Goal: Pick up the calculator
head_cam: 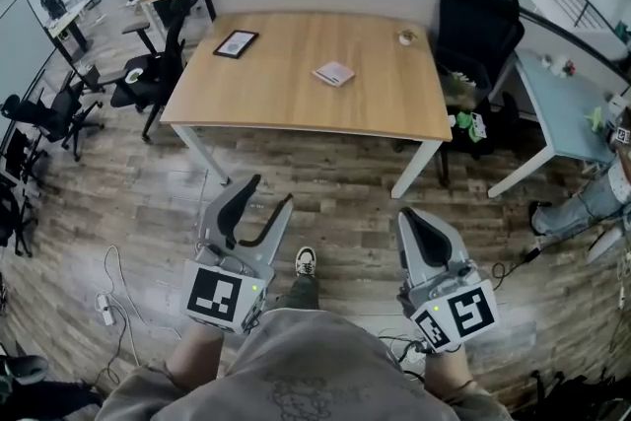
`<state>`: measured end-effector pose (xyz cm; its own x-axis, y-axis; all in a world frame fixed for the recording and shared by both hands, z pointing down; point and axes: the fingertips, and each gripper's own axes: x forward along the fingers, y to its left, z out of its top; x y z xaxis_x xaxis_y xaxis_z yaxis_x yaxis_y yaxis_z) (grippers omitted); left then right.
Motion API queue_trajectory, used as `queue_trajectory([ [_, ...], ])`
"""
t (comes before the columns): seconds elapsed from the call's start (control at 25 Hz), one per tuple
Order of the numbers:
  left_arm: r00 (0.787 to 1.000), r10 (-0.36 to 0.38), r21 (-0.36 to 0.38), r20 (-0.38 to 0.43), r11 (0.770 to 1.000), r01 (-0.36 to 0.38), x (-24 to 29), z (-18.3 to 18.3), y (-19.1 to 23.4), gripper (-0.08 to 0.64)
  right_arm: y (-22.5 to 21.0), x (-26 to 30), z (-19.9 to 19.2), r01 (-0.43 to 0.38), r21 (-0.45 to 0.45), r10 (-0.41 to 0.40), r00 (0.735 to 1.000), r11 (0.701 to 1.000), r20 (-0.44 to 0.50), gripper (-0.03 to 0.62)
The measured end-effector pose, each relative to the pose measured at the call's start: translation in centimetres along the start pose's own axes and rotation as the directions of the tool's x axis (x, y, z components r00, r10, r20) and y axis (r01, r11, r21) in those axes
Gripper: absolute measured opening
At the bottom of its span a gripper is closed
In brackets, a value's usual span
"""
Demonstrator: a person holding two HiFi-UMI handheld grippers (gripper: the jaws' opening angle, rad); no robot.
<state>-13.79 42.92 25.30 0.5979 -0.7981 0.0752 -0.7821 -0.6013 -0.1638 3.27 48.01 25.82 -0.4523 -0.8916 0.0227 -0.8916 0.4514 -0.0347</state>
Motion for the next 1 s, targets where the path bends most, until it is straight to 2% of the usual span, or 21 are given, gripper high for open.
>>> queue_trajectory([
  [0.12,1.0,-0.007,-0.003,0.025,1.0,0.007,3.0,0.0,2.7,0.198,-1.6,3.4,-0.2,0.008,0.007,-0.008,1.0,1.0,-0.017,0.011],
  [0.64,0.997,-0.069,-0.057,-0.04,0.996,0.066,17.7,-2.9,15.0,0.198,-8.4,20.1,-1.6,0.082,0.041,-0.078,0.992,0.996,-0.099,0.011],
  [0.76,0.996,-0.082,-0.139,-0.046,0.988,0.074,20.6,-4.1,17.9,0.195,-9.7,23.4,-2.3,0.097,0.051,-0.091,0.989,0.994,-0.112,0.011],
  [0.84,0.993,-0.1,-0.223,-0.059,0.971,0.085,22.2,-5.5,19.3,0.196,-10.5,25.2,-2.9,0.103,0.06,-0.095,0.988,0.993,-0.124,0.011],
  [1.0,0.99,-0.107,-0.331,-0.091,0.941,0.072,24.8,-8.1,21.7,0.195,-11.4,28.0,-4.0,0.1,0.08,-0.086,0.984,0.992,-0.155,0.011],
])
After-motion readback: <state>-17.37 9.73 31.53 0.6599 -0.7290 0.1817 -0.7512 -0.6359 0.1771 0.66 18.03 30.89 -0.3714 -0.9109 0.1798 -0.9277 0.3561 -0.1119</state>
